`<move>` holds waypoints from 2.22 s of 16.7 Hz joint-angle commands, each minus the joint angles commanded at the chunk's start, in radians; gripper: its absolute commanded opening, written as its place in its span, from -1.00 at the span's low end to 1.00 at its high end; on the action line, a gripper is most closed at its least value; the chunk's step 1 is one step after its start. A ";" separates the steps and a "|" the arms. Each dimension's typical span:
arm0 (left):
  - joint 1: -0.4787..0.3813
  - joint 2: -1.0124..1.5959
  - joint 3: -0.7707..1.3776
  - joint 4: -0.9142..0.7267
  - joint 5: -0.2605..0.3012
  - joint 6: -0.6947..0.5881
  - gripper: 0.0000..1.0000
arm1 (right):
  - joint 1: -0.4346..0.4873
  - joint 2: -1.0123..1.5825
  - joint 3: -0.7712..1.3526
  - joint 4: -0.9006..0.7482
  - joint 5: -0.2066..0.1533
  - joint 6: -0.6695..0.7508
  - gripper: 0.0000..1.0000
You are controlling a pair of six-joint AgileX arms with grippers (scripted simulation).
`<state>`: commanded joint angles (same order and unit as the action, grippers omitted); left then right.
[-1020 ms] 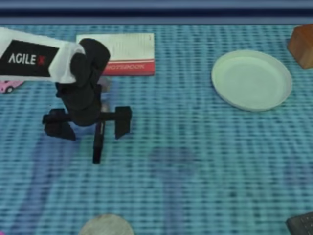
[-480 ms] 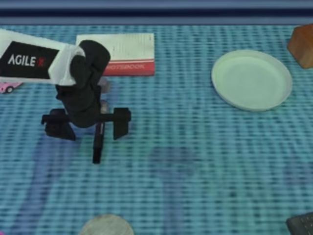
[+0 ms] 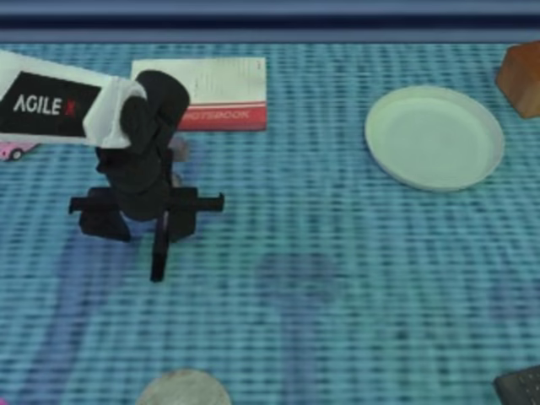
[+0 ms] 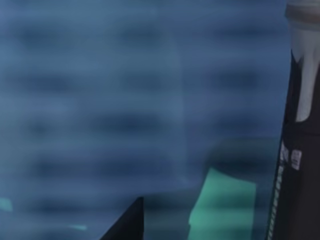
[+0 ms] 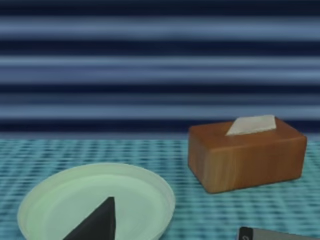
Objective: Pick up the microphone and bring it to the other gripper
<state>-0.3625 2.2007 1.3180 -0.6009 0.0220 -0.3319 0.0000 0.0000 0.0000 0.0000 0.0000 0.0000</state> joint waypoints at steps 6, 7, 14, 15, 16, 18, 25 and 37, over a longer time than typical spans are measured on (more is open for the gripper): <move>0.000 0.000 0.000 0.000 0.000 0.000 -1.00 | 0.000 0.000 0.000 0.000 0.000 0.000 1.00; 0.000 0.000 0.000 0.000 0.000 0.000 -1.00 | 0.000 0.000 0.000 0.000 0.000 0.000 1.00; 0.007 -0.065 0.008 -0.032 -0.050 0.044 -1.00 | 0.000 0.000 0.000 0.000 0.000 0.000 1.00; 0.006 -0.067 0.005 -0.012 -0.041 0.049 -1.00 | 0.000 0.000 0.000 0.000 0.000 0.000 1.00; 0.007 -0.071 0.000 0.017 -0.029 0.055 -1.00 | 0.000 0.000 0.000 0.000 0.000 0.000 1.00; 0.009 -0.085 -0.019 0.104 0.006 0.074 -1.00 | 0.000 0.000 0.000 0.000 0.000 0.000 1.00; 0.028 -0.188 -0.181 0.697 0.205 0.182 -1.00 | 0.000 0.000 0.000 0.000 0.000 0.000 1.00; 0.058 -0.426 -0.421 1.470 0.478 0.349 -1.00 | 0.000 0.000 0.000 0.000 0.000 0.000 1.00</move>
<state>-0.3043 1.7751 0.8975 0.8687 0.4995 0.0174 0.0000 0.0000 0.0000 0.0000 0.0000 0.0000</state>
